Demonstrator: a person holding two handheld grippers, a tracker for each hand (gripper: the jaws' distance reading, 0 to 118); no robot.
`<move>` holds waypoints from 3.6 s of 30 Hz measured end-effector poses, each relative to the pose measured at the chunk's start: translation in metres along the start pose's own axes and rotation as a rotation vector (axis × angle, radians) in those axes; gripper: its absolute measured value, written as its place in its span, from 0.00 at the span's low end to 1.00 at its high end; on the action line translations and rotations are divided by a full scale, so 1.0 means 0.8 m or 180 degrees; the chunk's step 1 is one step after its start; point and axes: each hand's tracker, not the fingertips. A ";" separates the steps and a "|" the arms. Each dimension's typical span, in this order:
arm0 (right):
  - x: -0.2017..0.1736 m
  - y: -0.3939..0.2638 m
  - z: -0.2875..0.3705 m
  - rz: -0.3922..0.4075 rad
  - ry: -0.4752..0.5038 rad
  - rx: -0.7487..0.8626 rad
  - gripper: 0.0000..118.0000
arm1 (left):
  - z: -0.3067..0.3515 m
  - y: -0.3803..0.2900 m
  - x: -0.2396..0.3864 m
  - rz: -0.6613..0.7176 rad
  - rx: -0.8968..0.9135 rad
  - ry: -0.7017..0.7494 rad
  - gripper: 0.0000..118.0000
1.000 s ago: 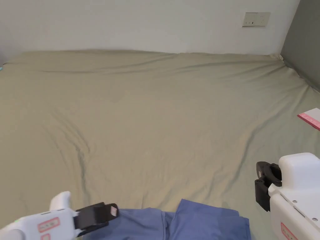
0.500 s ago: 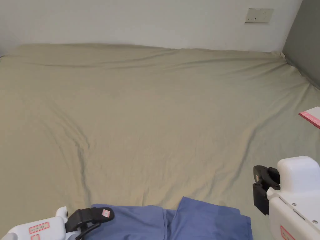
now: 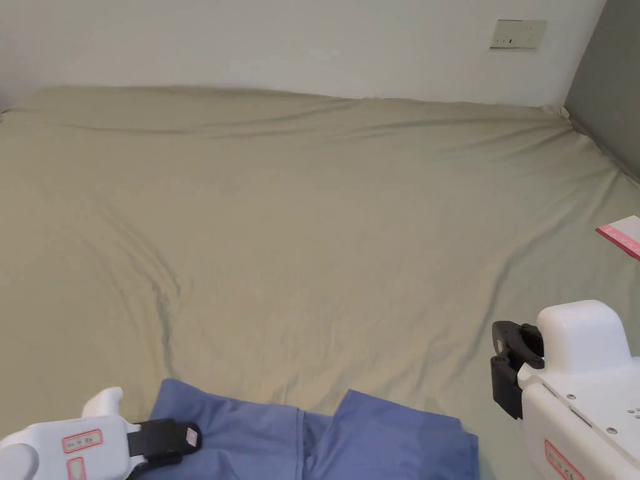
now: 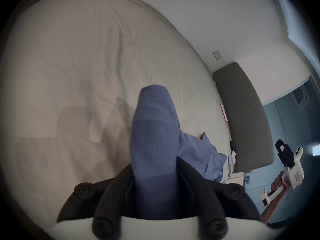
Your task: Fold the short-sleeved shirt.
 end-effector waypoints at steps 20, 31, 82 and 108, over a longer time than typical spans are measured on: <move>-0.020 0.009 0.002 0.0085 0.0100 0.0083 0.02 | 0.096 0.030 0.104 -0.0801 0.0380 0.1175 0.14; 0.000 -0.005 0.004 0.0048 -0.0002 -0.0016 0.02 | -0.082 -0.028 0.171 -0.1110 -0.0470 0.0876 0.14; -0.031 -0.016 -0.043 -0.0007 0.0406 -0.0131 0.02 | -0.051 -0.179 0.215 -0.2236 0.0210 0.0243 0.00; -0.185 -0.150 -0.212 0.0508 0.1483 -0.1702 0.02 | -0.038 0.002 -0.037 0.0147 -0.0339 -0.0549 0.98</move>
